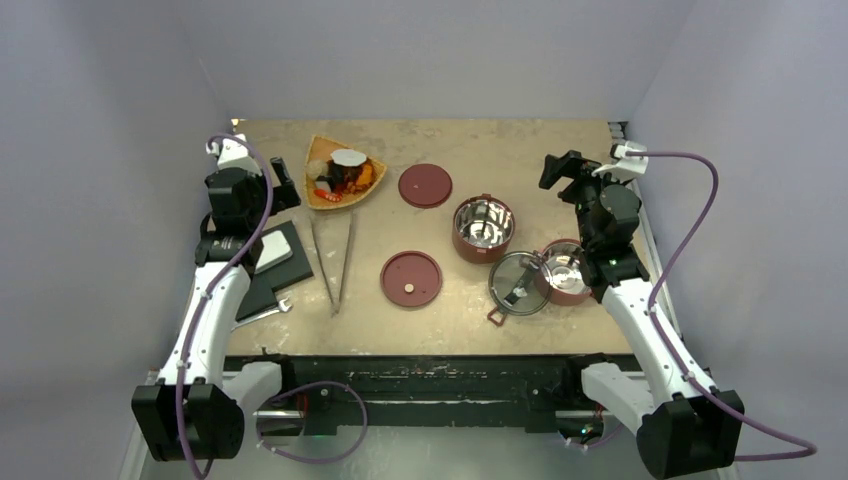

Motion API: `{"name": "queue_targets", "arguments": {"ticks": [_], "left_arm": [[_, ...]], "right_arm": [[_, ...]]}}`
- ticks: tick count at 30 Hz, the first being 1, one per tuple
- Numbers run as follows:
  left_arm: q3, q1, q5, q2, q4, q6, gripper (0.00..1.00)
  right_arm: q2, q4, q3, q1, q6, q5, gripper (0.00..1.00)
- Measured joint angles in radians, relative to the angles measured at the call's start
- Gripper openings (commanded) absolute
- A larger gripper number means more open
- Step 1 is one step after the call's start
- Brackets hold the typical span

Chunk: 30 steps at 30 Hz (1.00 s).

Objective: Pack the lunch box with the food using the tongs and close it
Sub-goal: Pick up the clamp at the center of the board.

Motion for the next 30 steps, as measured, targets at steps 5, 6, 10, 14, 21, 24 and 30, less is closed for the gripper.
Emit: {"name": "queue_targets", "arguments": {"ticks": [5, 6, 10, 14, 21, 24, 30], "left_arm": [[-0.001, 0.040, -0.053, 0.042, -0.005, -0.015, 0.99], [-0.002, 0.040, -0.063, 0.042, -0.006, -0.015, 0.99], [-0.004, 0.041, -0.098, 0.049, -0.005, -0.014, 0.96], [-0.004, 0.031, -0.104, 0.087, -0.021, -0.013, 0.94], [-0.007, -0.207, -0.149, 0.088, -0.140, -0.095, 0.90], [-0.019, -0.294, -0.181, 0.087, -0.187, -0.168, 0.90], [-0.117, -0.468, -0.268, 0.089, -0.231, -0.296, 0.88]], "right_arm": [[0.000, -0.011, 0.003, 0.000, -0.001, 0.002, 0.99], [0.000, -0.011, 0.004, 0.000, -0.009, 0.002, 0.99], [0.000, 0.013, 0.004, 0.000, -0.045, 0.001, 0.99], [0.004, 0.064, -0.013, 0.000, -0.048, -0.023, 0.99], [0.110, 0.013, 0.051, 0.000, -0.054, -0.163, 0.99], [0.149, -0.044, 0.118, 0.001, -0.054, -0.228, 0.99], [0.155, -0.102, 0.187, 0.001, -0.046, -0.325, 0.99]]}}
